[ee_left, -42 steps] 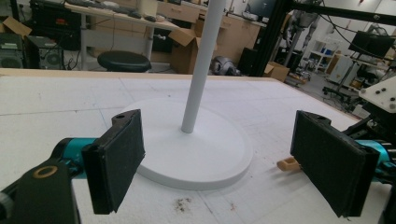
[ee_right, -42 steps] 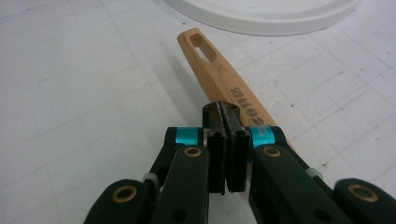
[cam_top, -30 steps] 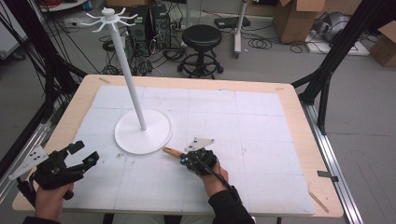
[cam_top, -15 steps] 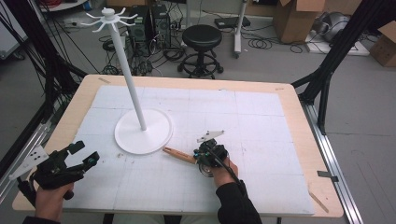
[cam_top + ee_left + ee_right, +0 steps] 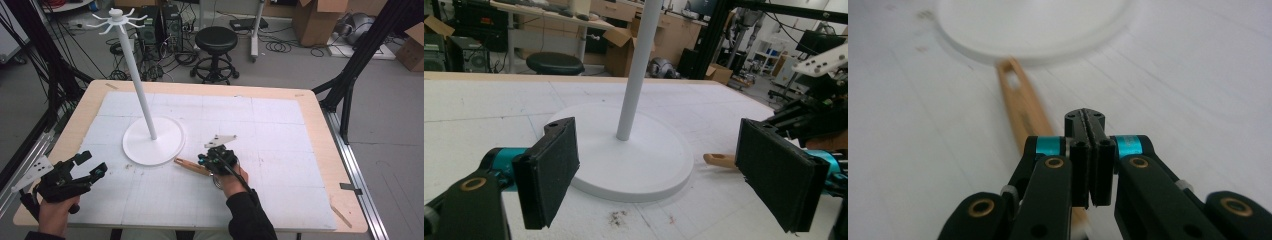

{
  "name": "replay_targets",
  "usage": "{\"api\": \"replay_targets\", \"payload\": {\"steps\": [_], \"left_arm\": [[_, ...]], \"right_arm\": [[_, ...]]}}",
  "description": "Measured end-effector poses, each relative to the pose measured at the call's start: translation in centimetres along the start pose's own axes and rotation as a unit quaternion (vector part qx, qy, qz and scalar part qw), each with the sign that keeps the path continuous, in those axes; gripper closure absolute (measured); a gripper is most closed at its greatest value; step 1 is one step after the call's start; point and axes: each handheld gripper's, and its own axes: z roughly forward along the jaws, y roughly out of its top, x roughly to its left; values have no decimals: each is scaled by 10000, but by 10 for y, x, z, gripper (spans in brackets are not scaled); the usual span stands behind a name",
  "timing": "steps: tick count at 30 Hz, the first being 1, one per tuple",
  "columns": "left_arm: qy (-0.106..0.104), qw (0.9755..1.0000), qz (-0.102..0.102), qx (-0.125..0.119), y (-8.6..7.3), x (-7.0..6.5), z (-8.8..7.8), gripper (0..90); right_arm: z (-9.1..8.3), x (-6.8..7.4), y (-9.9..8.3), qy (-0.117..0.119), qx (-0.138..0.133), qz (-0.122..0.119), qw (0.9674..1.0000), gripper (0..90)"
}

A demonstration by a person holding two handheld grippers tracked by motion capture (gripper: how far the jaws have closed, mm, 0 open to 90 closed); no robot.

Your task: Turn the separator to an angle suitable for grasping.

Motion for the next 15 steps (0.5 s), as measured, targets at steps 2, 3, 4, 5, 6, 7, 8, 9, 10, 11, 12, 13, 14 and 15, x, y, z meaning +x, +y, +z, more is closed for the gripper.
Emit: {"api": "replay_targets", "payload": {"steps": [2,3,4,5,6,7,8,9,10,11,12,13,14,15], "left_arm": [[-7,10000,-5,-2,0,0,0,181],[-9,10000,-6,-10,0,0,-1,182],[-10,10000,-5,-13,0,0,-1,181],[-10,10000,-5,-13,0,0,-1,182],[-4,10000,-23,-19,0,1,-1,182],[-4,10000,-23,-19,0,1,-1,182],[-12,10000,-27,-14,0,1,-1,182],[-19,10000,-19,-11,0,1,-1,181],[-19,10000,-19,-11,0,1,-1,182],[-30,10000,-18,-12,0,1,0,181],[-30,10000,-18,-12,0,1,0,181],[-33,10000,-19,-14,0,1,0,181],[-23,10000,-36,-27,0,1,0,182],[-23,10000,-36,-27,0,1,0,181]], "right_arm": [[6,4,9,110,-9,-91,9999,889],[16,10,20,277,21,-180,9995,889],[22,15,29,356,90,-293,9989,889],[22,15,29,356,90,-293,9989,889],[32,21,40,503,194,-415,9977,889],[32,21,40,503,194,-415,9977,889],[42,26,50,627,338,-483,9963,889],[46,27,53,642,399,-499,9959,889],[46,27,53,642,399,-499,9959,889],[56,28,59,648,578,-634,9942,889],[59,29,62,644,678,-643,9935,889],[59,29,62,644,678,-643,9935,889],[66,31,68,654,847,-673,9920,888],[69,32,70,669,868,-727,9913,889]]}}
